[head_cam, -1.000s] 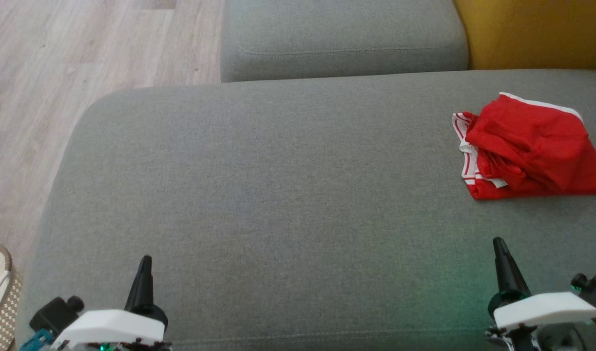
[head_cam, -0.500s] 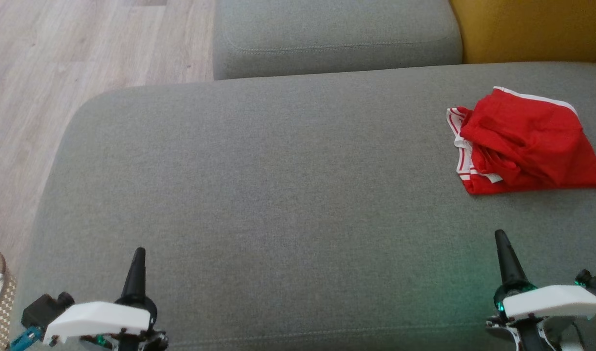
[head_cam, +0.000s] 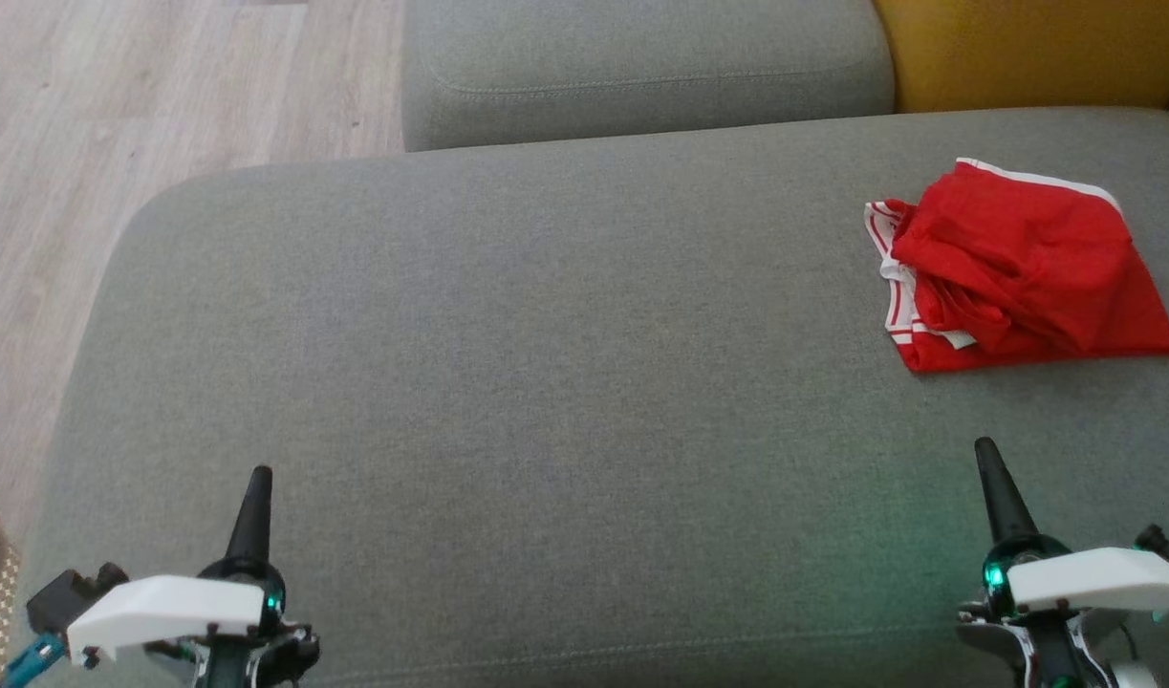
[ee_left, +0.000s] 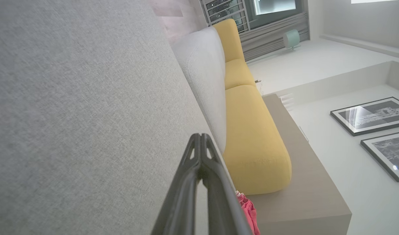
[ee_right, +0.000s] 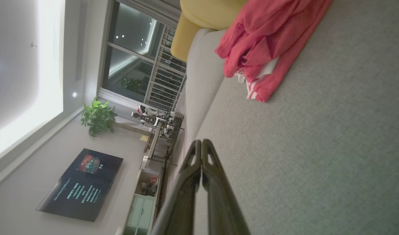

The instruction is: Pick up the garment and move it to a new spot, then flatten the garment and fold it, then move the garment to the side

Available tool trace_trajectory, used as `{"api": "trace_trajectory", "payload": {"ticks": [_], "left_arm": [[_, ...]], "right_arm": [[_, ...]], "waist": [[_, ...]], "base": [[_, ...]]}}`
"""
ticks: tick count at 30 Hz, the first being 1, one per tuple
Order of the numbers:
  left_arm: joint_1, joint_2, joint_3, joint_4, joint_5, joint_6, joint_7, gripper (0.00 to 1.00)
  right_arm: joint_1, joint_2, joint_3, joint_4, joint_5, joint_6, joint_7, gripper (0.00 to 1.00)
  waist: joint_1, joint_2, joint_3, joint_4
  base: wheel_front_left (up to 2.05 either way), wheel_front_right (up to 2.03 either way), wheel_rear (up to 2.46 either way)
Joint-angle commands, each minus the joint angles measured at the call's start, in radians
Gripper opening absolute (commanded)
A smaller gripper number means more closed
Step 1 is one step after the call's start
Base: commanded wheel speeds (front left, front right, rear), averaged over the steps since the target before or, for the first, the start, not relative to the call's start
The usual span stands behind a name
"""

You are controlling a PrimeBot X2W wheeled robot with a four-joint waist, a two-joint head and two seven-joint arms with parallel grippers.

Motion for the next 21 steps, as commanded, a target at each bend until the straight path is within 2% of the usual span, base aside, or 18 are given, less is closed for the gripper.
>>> {"api": "trace_trajectory", "payload": {"ticks": [1, 21], "left_arm": [[-0.060, 0.012, 0.032, -0.028, -0.026, -0.008, 0.007, 0.00], [-0.104, 0.011, 0.077, -0.013, -0.224, -0.028, 0.064, 0.00]], "right_arm": [[-0.057, -0.011, 0.012, -0.030, 0.030, 0.000, 0.010, 0.00], [-0.089, -0.013, 0.004, -0.023, 0.245, 0.000, 0.065, 0.00]], "waist": [[0.0000, 0.0000, 0.001, -0.002], [0.0000, 0.0000, 0.016, -0.026]], "base": [[0.00, 0.00, 0.00], [0.00, 0.00, 0.00]]}}
